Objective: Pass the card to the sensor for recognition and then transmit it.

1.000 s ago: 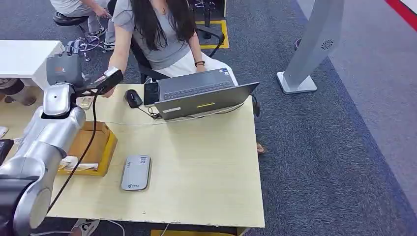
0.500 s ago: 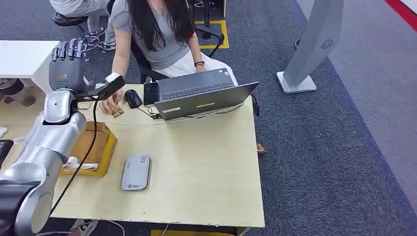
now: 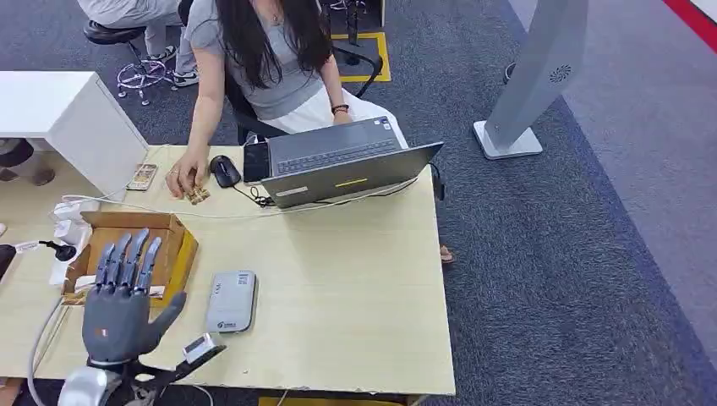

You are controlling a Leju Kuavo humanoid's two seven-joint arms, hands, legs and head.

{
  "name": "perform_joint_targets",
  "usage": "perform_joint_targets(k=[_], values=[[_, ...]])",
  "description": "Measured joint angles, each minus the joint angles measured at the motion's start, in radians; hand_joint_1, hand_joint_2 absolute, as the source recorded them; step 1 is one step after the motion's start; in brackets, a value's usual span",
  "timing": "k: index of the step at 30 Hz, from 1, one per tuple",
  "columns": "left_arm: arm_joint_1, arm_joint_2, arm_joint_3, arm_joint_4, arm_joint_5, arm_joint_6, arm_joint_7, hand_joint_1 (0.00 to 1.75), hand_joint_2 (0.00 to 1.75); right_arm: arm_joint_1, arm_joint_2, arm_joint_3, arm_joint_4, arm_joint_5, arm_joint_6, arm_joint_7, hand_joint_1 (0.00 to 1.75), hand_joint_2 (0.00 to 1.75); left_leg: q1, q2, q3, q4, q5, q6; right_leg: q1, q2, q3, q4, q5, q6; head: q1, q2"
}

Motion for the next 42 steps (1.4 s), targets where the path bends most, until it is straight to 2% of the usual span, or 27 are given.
perform_joint_targets(k=[5, 9, 17, 21, 22, 23, 29, 42], values=[[0.131, 0.003, 0.024, -0.111, 0.018, -0.008, -0.001, 0.0, 1.75, -0.001, 0.0, -0.023, 0.0, -0.005, 0.0, -0.005, 0.0, 0.0, 0.0, -0.003, 0.001, 0.0, 0.0, 0.001, 0.0, -0.004, 0.002, 0.0, 0.0, 0.0, 0.0, 0.0], [0.151, 0.014, 0.043, -0.122, 0.029, -0.095, 0.046, 0.0, 1.75, -0.002, 0.0, -0.037, 0.0, -0.003, 0.002, -0.002, 0.0, 0.0, 0.0, -0.005, 0.002, 0.0, 0.0, 0.0, 0.0, -0.005, 0.004, 0.0, 0.0, 0.0, 0.0, 0.0], [0.151, 0.014, 0.045, -0.122, 0.029, -0.102, 0.049, 0.0, 1.75, -0.002, 0.0, -0.037, 0.0, -0.003, 0.002, -0.001, 0.0, 0.0, 0.0, -0.005, 0.002, 0.0, 0.0, 0.0, 0.0, -0.005, 0.004, 0.0, 0.0, 0.0, 0.0, 0.0], [0.136, 0.027, 0.116, -0.103, 0.031, -0.223, 0.093, 0.0, 1.75, -0.002, 0.0, -0.048, -0.001, 0.007, 0.003, 0.003, 0.0, 0.0, 0.001, -0.006, 0.004, 0.0, 0.002, 0.0, 0.001, -0.005, 0.006, 0.0, 0.0, 0.0, 0.0, 0.0], [0.1, 0.035, 0.144, -0.065, 0.018, -0.35, 0.139, 0.0, 1.75, -0.003, 0.0, -0.054, -0.001, 0.02, 0.006, 0.015, 0.0, 0.0, 0.001, -0.009, 0.004, 0.0, 0.002, 0.0, 0.0, -0.008, 0.006, 0.0, 0.0, 0.0, 0.0, 0.0], [0.02, 0.06, 0.177, 0.041, -0.004, -0.417, 0.153, 0.0, 1.75, -0.007, 0.0, -0.055, -0.001, 0.038, 0.019, 0.016, 0.0, 0.0, 0.001, -0.01, 0.004, 0.0, 0.002, -0.001, 0.001, -0.01, 0.007, 0.0, 0.0, 0.0, 0.0, 0.0], [-0.066, 0.084, 0.215, 0.16, -0.009, -0.449, 0.149, 0.0, 1.75, -0.01, 0.0, -0.055, -0.002, 0.05, 0.023, 0.016, 0.0, 0.0, 0.002, -0.011, 0.004, 0.0, 0.003, -0.002, 0.001, -0.01, 0.008, 0.0, 0.0, 0.0, 0.0, 0.0], [-0.127, 0.084, 0.225, 0.26, 0.005, -0.473, 0.137, 0.0, 1.75, -0.011, 0.0, -0.055, -0.002, 0.064, 0.038, 0.016, 0.0, 0.0, 0.002, -0.011, 0.004, 0.0, 0.003, -0.002, 0.001, -0.01, 0.008, 0.0, 0.0, 0.0, 0.0, 0.0]])
